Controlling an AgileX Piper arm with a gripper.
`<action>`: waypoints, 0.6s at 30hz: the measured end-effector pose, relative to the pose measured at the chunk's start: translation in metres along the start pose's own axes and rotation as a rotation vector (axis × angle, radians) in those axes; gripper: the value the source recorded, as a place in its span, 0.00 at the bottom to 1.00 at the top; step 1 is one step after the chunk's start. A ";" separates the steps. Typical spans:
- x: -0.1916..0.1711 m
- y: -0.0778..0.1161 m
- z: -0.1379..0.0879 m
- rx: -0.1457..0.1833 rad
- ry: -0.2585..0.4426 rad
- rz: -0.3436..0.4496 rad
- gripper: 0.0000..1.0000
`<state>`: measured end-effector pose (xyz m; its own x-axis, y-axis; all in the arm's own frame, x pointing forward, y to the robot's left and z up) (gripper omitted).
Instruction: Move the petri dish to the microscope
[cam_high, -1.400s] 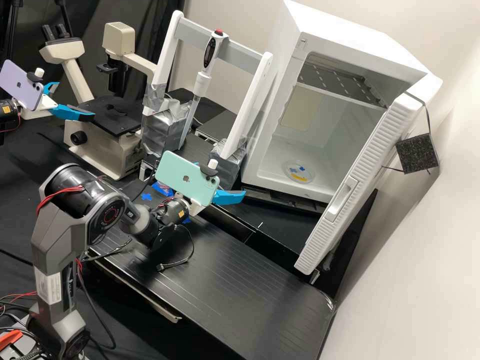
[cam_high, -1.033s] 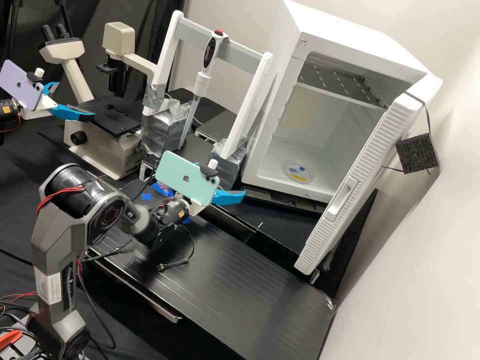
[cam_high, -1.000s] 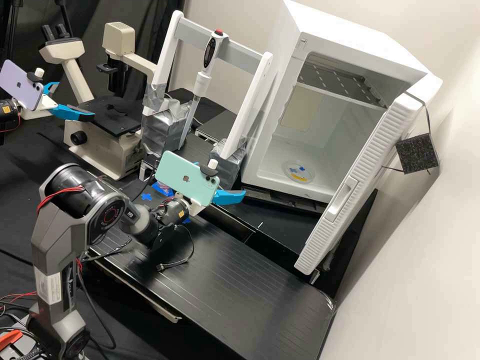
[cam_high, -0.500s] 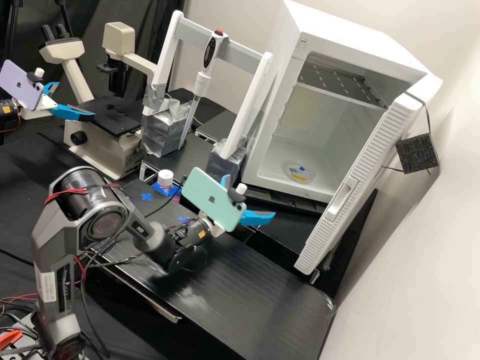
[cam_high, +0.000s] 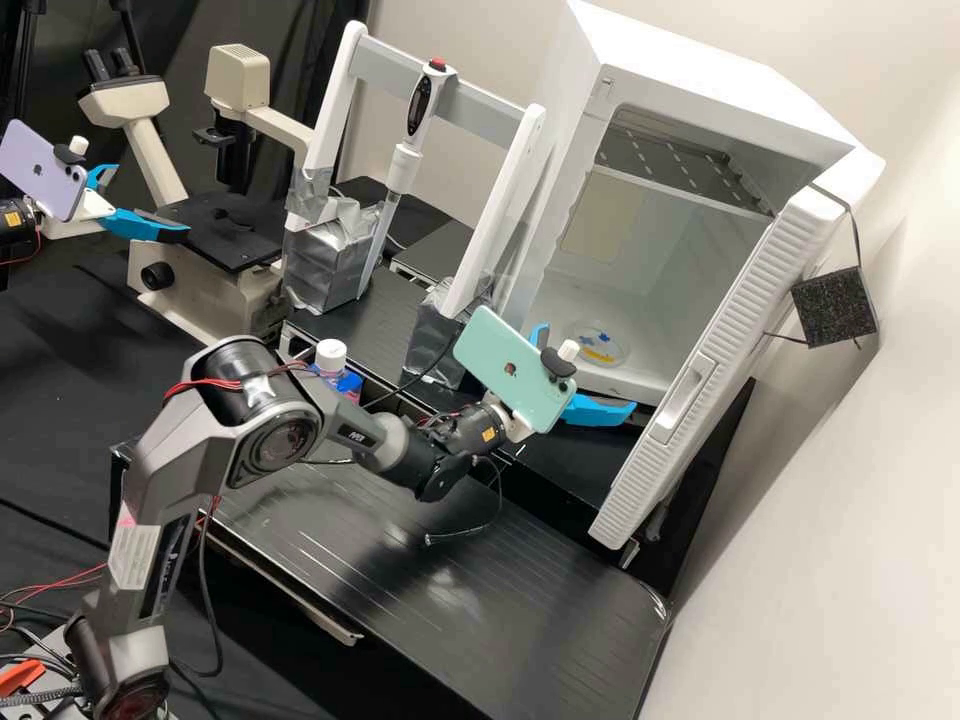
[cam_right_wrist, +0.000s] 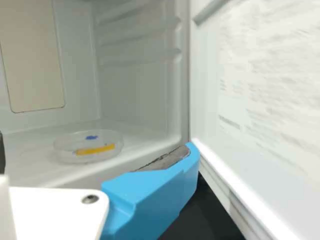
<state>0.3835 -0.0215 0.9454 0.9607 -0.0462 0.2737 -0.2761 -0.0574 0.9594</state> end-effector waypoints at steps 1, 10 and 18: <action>0.006 -0.001 -0.001 -0.002 0.002 -0.004 1.00; 0.044 -0.007 -0.004 -0.040 0.041 -0.085 1.00; 0.066 -0.015 0.001 -0.049 0.045 -0.160 1.00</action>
<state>0.4508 -0.0246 0.9492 0.9929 0.0047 0.1186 -0.1185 -0.0114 0.9929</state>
